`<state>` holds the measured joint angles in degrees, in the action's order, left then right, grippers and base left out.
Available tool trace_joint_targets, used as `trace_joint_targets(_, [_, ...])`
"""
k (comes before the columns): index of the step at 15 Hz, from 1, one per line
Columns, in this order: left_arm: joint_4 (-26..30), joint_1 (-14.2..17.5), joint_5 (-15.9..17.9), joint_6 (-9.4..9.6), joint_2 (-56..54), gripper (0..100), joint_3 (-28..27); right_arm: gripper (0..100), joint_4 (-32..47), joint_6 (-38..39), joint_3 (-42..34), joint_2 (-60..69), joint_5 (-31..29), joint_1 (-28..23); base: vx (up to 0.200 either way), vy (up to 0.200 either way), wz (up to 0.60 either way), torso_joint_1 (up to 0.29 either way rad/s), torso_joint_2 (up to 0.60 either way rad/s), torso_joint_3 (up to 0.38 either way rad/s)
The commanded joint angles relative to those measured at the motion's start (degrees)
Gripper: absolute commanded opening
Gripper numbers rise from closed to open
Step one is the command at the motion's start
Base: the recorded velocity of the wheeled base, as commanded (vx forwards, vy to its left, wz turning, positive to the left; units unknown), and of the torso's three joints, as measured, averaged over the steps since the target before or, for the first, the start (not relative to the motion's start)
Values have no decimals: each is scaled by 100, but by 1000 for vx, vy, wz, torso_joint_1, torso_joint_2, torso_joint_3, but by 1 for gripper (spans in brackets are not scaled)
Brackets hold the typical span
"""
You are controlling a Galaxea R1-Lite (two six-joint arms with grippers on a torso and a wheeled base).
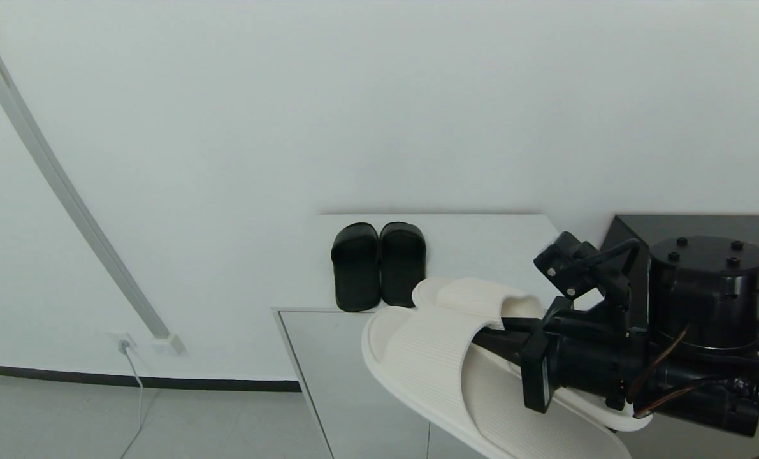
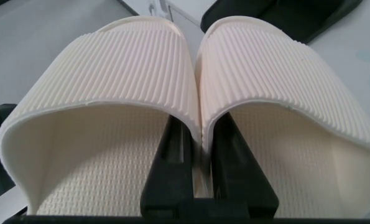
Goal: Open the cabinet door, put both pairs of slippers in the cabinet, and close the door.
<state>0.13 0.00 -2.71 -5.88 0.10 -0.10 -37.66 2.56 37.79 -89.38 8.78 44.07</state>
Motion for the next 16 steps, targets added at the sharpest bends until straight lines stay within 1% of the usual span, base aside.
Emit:
trace_joint_targets(1, [4,0,-2,-1,-1,0,1,0,-5,-1,-9,0,1,5,0,0,0,0,0,0])
trace_joint_targets(6, [4,0,-2,-1,-1,0,1,0,-31,-1,-70,8,10,23,0,0,0,0,0,0])
trace_joint_targets(11, [-5,0,-11,-1,-1,0,1,0,-31,-1,-149,26,10,40,0,0,0,-147,333,180])
trace_joint_targets(16, [-5,0,-11,-1,-1,0,1,0,-40,-1,-325,70,1,260,0,0,0,-171,397,223])
